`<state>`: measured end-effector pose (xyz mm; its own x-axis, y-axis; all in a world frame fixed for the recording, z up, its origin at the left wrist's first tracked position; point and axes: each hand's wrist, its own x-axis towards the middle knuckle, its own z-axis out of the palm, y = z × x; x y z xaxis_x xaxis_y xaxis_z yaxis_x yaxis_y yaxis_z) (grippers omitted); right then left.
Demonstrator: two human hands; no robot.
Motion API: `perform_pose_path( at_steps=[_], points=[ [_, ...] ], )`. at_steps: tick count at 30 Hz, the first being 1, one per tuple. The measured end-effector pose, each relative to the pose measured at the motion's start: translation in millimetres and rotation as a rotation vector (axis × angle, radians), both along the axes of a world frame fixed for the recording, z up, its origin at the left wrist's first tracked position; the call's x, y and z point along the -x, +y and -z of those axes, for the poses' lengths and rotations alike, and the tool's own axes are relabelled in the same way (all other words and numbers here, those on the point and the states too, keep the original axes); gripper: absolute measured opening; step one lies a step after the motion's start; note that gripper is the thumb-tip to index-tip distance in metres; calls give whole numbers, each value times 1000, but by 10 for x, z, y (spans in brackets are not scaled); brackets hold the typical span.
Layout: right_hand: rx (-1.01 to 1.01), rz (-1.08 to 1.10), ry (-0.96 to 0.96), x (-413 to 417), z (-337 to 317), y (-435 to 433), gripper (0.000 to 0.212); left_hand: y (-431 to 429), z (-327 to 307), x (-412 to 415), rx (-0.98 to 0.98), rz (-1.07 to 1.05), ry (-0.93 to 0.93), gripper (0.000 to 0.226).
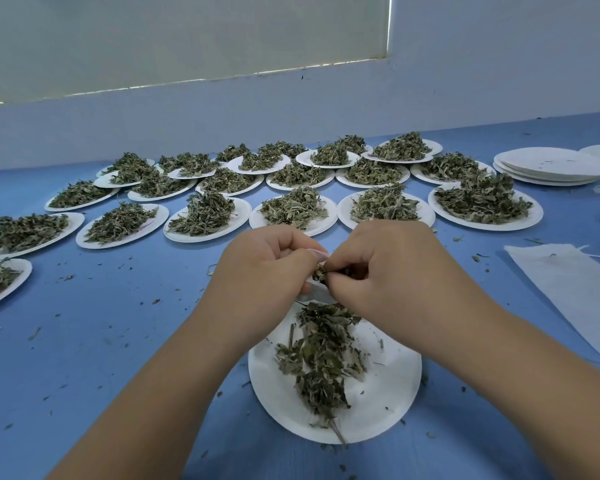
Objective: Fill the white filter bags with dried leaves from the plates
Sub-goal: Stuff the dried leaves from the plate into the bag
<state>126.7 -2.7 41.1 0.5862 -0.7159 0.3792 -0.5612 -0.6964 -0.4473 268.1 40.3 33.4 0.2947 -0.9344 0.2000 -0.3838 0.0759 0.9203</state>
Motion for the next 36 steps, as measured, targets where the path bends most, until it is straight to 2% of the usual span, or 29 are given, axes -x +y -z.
perform_pose_path(
  at_steps=[6, 15, 17, 19, 21, 29, 36],
  points=[
    [-38, 34, 6, 0, -14, -6, 17, -3, 4, 2, 27, -18, -63, 18],
    [61, 58, 122, -93, 42, -26, 18, -16, 73, 23, 78, -26, -245, 22],
    [49, 49, 53, -71, 67, -27, 14, -7, 67, 13, 82, -36, -267, 21],
    [-1, 42, -114, -40, 84, -21, 3, 0, 56, 3, 87, -50, -254, 20],
    [-51, 10, -229, -27, 95, -21, 7, -1, 55, -6, 82, -55, -263, 19],
    [-214, -77, -379, -8, 99, -64, 23, 27, 19, -18, 111, -38, -182, 22],
    [-66, 16, -336, -62, 151, -78, 19, -3, 23, -28, 92, -64, -168, 21]
  ],
)
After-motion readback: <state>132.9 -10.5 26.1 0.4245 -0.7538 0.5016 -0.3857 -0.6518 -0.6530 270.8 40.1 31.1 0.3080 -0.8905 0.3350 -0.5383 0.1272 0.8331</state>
